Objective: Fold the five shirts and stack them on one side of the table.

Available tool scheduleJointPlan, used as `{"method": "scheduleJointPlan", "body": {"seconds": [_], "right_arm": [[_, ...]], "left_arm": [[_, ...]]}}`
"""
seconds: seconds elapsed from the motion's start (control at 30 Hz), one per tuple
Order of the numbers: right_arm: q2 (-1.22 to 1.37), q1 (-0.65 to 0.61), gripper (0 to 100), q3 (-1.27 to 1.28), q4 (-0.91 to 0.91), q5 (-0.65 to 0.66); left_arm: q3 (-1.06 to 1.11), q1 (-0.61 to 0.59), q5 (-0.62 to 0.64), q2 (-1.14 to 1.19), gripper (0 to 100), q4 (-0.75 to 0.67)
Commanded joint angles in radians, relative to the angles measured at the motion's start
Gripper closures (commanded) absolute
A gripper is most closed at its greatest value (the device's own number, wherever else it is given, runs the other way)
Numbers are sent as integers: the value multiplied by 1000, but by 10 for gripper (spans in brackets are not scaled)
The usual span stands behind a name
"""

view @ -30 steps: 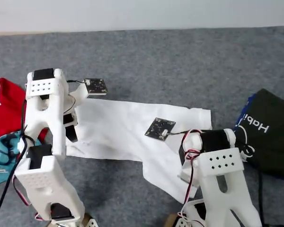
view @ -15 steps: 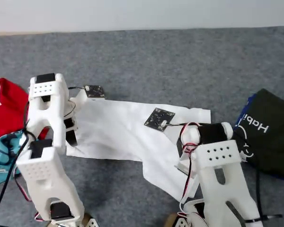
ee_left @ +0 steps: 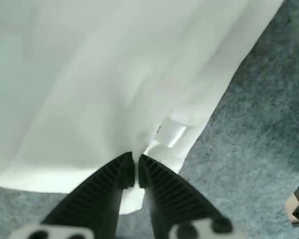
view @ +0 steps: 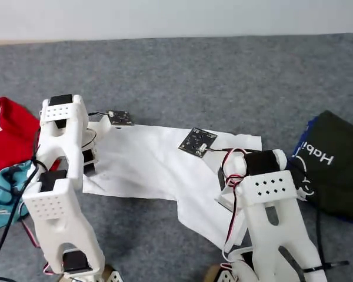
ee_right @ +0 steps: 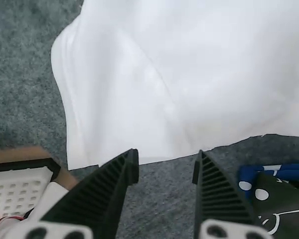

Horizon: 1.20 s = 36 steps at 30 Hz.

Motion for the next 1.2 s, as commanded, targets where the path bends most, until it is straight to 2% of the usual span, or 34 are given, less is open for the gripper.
{"method": "scheduleJointPlan", "body": {"seconds": [0.0, 0.17, 0.3, 0.5, 0.67, 0.83, 0.9, 1.07, 1.17], "right_arm": [[5, -1, 808, -26, -10, -14], [5, -1, 808, -26, -13, -14], [5, -1, 808, -26, -12, -14], [2, -1, 808, -26, -4, -14], [4, 4, 809, -25, -7, -11], [5, 21, 809, -23, -39, -11], [5, 19, 809, -23, -50, -11], [5, 18, 808, -26, -51, -23], [5, 19, 806, -26, -45, -94]], "left_arm": [[45, 14, 6, -150, 996, 34], [213, 41, -18, -304, 996, 34], [305, 57, -44, -330, 996, 31], [320, 26, -43, -265, 995, 12], [317, -37, -41, -190, 994, -71], [317, -31, -41, -178, 991, -92], [317, -23, -34, -196, 966, -97], [259, -18, 75, -276, 866, -97], [222, -17, 103, -331, 839, -89]]}}
